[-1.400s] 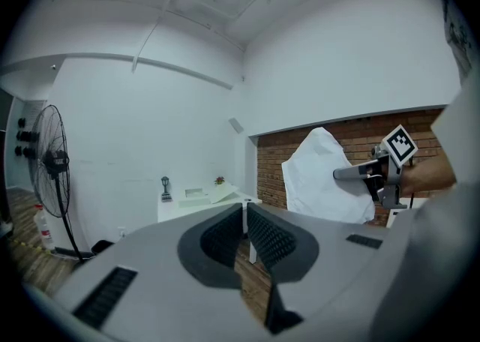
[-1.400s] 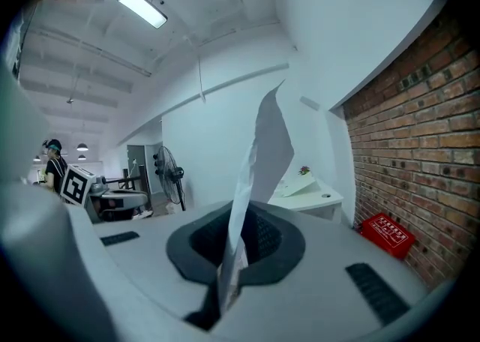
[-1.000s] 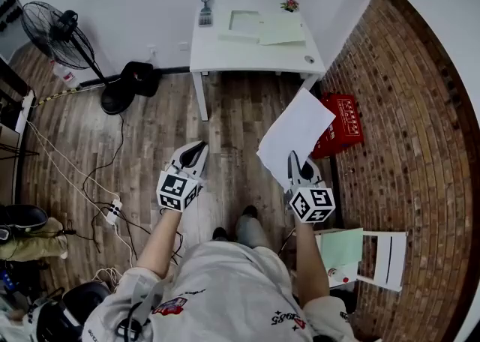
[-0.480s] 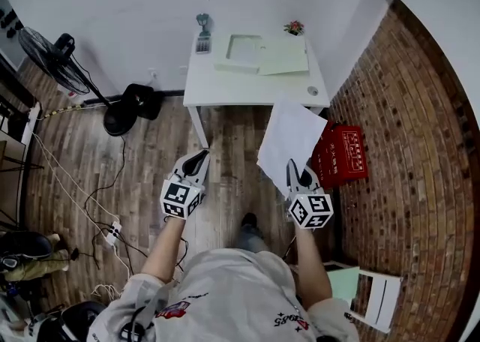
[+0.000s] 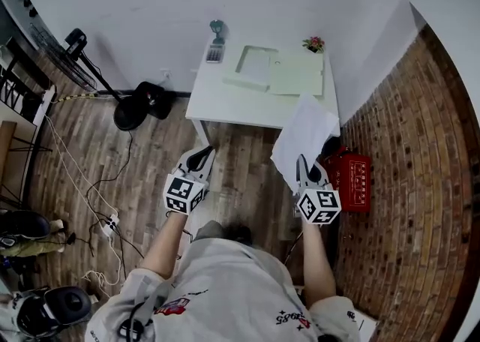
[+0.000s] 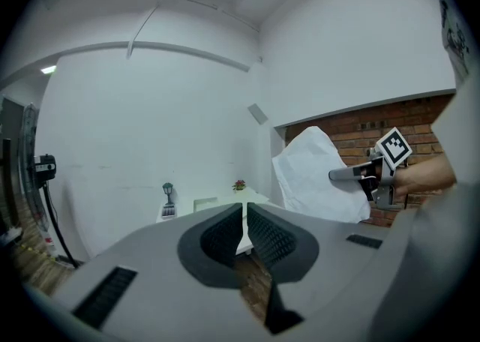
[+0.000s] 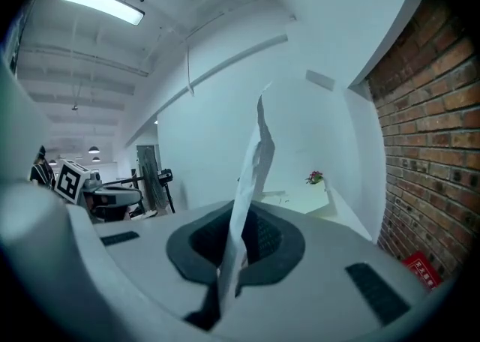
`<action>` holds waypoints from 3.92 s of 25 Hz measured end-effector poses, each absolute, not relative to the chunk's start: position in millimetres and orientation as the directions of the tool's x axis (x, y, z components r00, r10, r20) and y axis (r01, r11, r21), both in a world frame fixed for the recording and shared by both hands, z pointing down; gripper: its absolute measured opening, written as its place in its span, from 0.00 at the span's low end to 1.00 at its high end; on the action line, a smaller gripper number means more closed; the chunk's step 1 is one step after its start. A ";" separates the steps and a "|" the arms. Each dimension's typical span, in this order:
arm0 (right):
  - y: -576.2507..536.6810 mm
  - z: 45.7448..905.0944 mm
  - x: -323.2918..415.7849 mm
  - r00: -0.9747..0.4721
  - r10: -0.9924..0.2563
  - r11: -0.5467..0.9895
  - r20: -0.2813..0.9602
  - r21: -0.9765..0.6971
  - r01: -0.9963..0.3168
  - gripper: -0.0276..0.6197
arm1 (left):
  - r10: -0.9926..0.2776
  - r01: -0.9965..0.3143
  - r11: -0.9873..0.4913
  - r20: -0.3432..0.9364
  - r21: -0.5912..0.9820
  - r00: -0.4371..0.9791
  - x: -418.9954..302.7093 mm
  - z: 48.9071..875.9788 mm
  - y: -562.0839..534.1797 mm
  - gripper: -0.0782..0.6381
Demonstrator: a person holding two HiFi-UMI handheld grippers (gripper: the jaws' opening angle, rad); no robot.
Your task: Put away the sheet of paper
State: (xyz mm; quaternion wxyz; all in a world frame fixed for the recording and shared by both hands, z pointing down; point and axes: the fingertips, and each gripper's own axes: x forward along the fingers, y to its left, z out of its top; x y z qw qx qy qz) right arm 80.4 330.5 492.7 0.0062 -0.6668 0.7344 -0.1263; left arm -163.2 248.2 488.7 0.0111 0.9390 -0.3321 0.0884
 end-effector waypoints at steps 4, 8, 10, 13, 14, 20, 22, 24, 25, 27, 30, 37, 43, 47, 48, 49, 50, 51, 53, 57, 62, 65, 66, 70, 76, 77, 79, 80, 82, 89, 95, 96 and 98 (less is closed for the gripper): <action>303.0 498.9 93.4 -0.126 -0.978 0.091 0.169 -0.200 -0.976 0.04 | -0.638 -0.643 -0.765 0.177 -0.036 0.750 -153.6 491.4 221.6 0.16; 270.5 505.6 103.7 -0.124 -0.976 0.086 0.179 -0.207 -0.975 0.04 | -0.628 -0.635 -0.772 0.183 -0.025 0.756 -138.9 502.0 191.9 0.16; 250.7 509.1 108.7 -0.121 -0.976 0.083 0.182 -0.207 -0.975 0.04 | -0.620 -0.627 -0.778 0.182 -0.022 0.763 -129.6 508.4 172.4 0.16; 216.1 513.4 118.3 -0.114 -0.976 0.075 0.184 -0.205 -0.976 0.04 | -0.605 -0.614 -0.790 0.183 -0.009 0.775 -111.7 518.8 134.0 0.16; 202.9 514.1 121.5 -0.112 -0.976 0.073 0.186 -0.205 -0.976 0.04 | -0.599 -0.609 -0.794 0.182 -0.006 0.780 -105.2 521.0 119.3 0.16; 98.3 507.7 143.2 -0.087 -0.975 0.050 0.203 -0.183 -0.982 0.04 | -0.554 -0.560 -0.829 0.168 -0.016 0.815 -64.9 513.1 11.1 0.16; 63.6 504.7 149.6 -0.074 -0.974 0.035 0.214 -0.180 -0.983 0.04 | -0.537 -0.543 -0.840 0.172 -0.017 0.826 -53.9 509.4 -26.6 0.16; 32.9 500.9 156.4 -0.060 -0.974 0.021 0.220 -0.176 -0.984 0.04 | -0.524 -0.528 -0.849 0.173 -0.026 0.834 -44.2 504.9 -61.7 0.16; 19.2 499.3 159.5 -0.053 -0.974 0.013 0.220 -0.178 -0.984 0.04 | -0.519 -0.523 -0.852 0.173 -0.030 0.837 -40.6 503.0 -77.5 0.16; -5.2 497.0 164.6 -0.039 -0.975 -0.002 0.217 -0.183 -0.983 0.04 | -0.513 -0.515 -0.857 0.175 -0.037 0.841 -35.9 501.9 -105.8 0.16; -34.3 495.2 169.0 -0.025 -0.976 -0.016 0.218 -0.183 -0.983 0.04 | -0.504 -0.505 -0.862 0.170 -0.040 0.847 -31.2 500.6 -137.3 0.16; -80.7 492.5 178.0 -0.035 -0.974 -0.006 0.226 -0.177 -0.984 0.04 | -0.508 -0.514 -0.858 0.173 -0.014 0.844 -23.1 504.6 -179.8 0.16; -119.4 495.7 195.9 -0.069 -0.972 0.028 0.224 -0.182 -0.983 0.04 | -0.528 -0.537 -0.843 0.190 -0.003 0.828 -5.7 505.9 -206.9 0.16; -146.1 498.8 209.6 -0.109 -0.967 0.067 0.231 -0.183 -0.981 0.04 | -0.555 -0.566 -0.825 0.189 0.001 0.810 7.1 503.8 -223.6 0.16; -153.2 499.3 212.9 -0.121 -0.965 0.079 0.232 -0.183 -0.980 0.04 | -0.564 -0.574 -0.819 0.189 0.000 0.804 10.1 503.0 -227.9 0.16; -160.5 500.3 215.8 -0.132 -0.964 0.090 0.233 -0.184 -0.979 0.04 | -0.571 -0.582 -0.813 0.194 -0.001 0.797 12.5 503.0 -232.3 0.16; -167.7 501.7 218.4 -0.143 -0.962 0.099 0.234 -0.189 -0.977 0.04 | -0.578 -0.590 -0.807 0.203 -0.001 0.790 14.4 504.3 -236.8 0.16; -174.8 503.2 221.1 -0.153 -0.960 0.107 0.235 -0.197 -0.975 0.04 | -0.585 -0.598 -0.802 0.210 -0.001 0.784 16.4 505.8 -241.6 0.16; -188.2 506.1 226.6 -0.173 -0.957 0.121 0.233 -0.224 -0.967 0.04 | -0.596 -0.610 -0.793 0.206 0.003 0.776 21.7 506.7 -251.3 0.16; -210.2 516.1 233.4 -0.217 -0.947 0.149 0.236 -0.276 -0.950 0.04 | -0.613 -0.629 -0.778 0.213 0.007 0.761 27.1 511.7 -262.4 0.16; -232.9 540.9 237.0 -0.256 -0.932 0.158 0.257 -0.345 -0.925 0.04 | -0.638 -0.659 -0.752 0.238 0.012 0.732 23.2 520.2 -274.1 0.16; -244.5 560.7 239.4 -0.272 -0.924 0.129 0.269 -0.452 -0.883 0.04 | -0.648 -0.675 -0.738 0.260 0.020 0.716 19.8 525.3 -279.1 0.16; -248.3 568.0 239.5 -0.276 -0.920 0.120 0.276 -0.472 -0.873 0.04 | -0.652 -0.680 -0.733 0.262 0.022 0.711 18.9 526.5 -280.4 0.16; -258.4 602.3 233.3 -0.297 -0.896 0.101 0.330 -0.501 -0.860 0.04 | -0.666 -0.703 -0.711 0.296 0.025 0.685 11.5 533.5 -281.4 0.16; -248.6 657.7 235.1 -0.283 -0.852 0.004 0.440 -0.535 -0.845 0.04 | -0.690 -0.734 -0.678 0.325 0.023 0.647 0.0 540.5 -279.9 0.16; -245.1 665.2 235.8 -0.283 -0.844 -0.011 0.456 -0.541 -0.841 0.04 | -0.693 -0.738 -0.674 0.328 0.023 0.642 -1.6 541.7 -279.7 0.16; -237.3 678.3 237.9 -0.283 -0.830 -0.039 0.481 -0.556 -0.830 0.04 | -0.696 -0.744 -0.668 0.335 0.024 0.636 -3.7 544.5 -278.8 0.16; -233.1 684.0 239.7 -0.283 -0.824 -0.052 0.491 -0.563 -0.825 0.04 | -0.696 -0.746 -0.666 0.340 0.026 0.633 -4.1 546.5 -277.9 0.16; -224.9 694.5 244.4 -0.282 -0.812 -0.081 0.511 -0.577 -0.813 0.04 | -0.695 -0.748 -0.663 0.350 0.026 0.629 -3.2 550.1 -275.3 0.16; -207.4 729.5 259.6 -0.304 -0.736 -0.168 0.605 -0.597 -0.784 0.04 | -0.697 -0.748 -0.664 0.344 0.022 0.629 11.8 554.9 -270.6 0.16; -197.4 750.8 268.9 -0.318 -0.675 -0.209 0.666 -0.586 -0.783 0.04 | -0.696 -0.752 -0.659 0.367 0.013 0.617 22.3 559.0 -266.9 0.16; -196.5 752.4 269.8 -0.320 -0.672 -0.209 0.668 -0.586 -0.783 0.04 | -0.701 -0.753 -0.658 0.357 0.009 0.617 23.1 559.9 -267.1 0.16; -196.5 754.4 270.4 -0.328 -0.666 -0.193 0.670 -0.579 -0.792 0.04 | -0.706 -0.755 -0.656 0.349 0.006 0.616 23.5 561.8 -267.5 0.16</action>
